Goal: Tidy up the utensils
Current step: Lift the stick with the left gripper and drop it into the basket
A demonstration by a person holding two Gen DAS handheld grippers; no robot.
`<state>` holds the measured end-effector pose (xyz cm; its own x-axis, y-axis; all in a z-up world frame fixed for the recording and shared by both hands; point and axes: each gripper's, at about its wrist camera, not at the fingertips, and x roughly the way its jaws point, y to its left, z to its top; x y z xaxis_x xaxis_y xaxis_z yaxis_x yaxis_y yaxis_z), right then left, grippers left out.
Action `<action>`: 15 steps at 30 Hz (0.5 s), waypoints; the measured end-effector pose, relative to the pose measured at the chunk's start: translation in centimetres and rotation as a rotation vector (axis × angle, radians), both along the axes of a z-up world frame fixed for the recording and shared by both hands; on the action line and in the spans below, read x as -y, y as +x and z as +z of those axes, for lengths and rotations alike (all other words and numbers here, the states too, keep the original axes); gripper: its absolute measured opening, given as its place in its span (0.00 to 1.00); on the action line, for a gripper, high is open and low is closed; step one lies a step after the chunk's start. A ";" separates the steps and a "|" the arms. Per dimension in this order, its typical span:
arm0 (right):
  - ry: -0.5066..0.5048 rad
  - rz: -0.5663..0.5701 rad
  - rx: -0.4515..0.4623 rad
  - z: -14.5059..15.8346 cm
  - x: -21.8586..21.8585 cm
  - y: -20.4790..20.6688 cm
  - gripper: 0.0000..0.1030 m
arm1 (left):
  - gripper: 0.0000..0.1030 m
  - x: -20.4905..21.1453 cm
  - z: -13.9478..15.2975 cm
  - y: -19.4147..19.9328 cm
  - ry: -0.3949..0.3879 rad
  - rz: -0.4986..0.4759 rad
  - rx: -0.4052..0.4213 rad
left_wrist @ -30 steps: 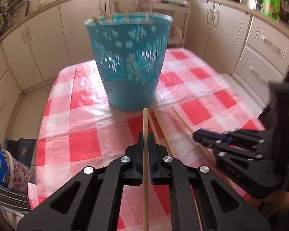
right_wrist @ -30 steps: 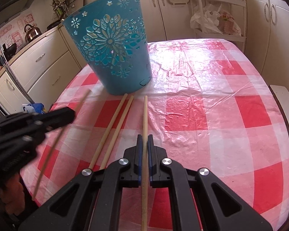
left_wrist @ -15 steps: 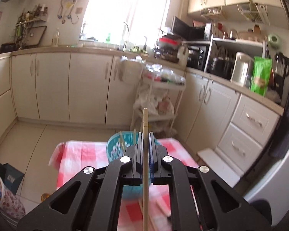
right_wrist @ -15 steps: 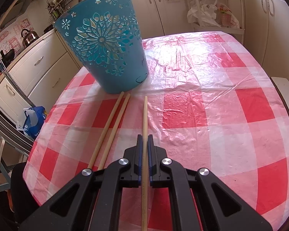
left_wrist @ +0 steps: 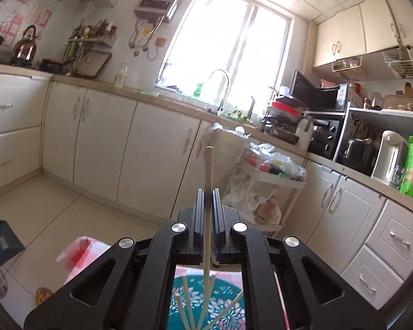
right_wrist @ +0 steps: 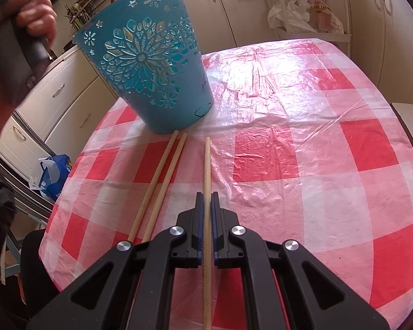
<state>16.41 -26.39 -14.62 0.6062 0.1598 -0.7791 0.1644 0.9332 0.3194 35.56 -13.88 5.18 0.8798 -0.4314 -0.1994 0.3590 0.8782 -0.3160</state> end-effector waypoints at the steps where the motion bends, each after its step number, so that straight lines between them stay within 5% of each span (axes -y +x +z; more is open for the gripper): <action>1: 0.001 0.000 0.000 0.0 0.0 0.0 0.06 | 0.05 -0.1 -0.7 0.0 0.013 0.001 -0.010; 10: 0.008 -0.004 0.002 0.0 0.1 -0.1 0.06 | 0.07 -1.4 -4.1 -2.5 0.099 -0.056 -0.100; 15: 0.002 -0.022 0.023 0.3 0.3 -0.6 0.06 | 0.37 -3.9 -4.0 -5.0 0.107 -0.039 -0.113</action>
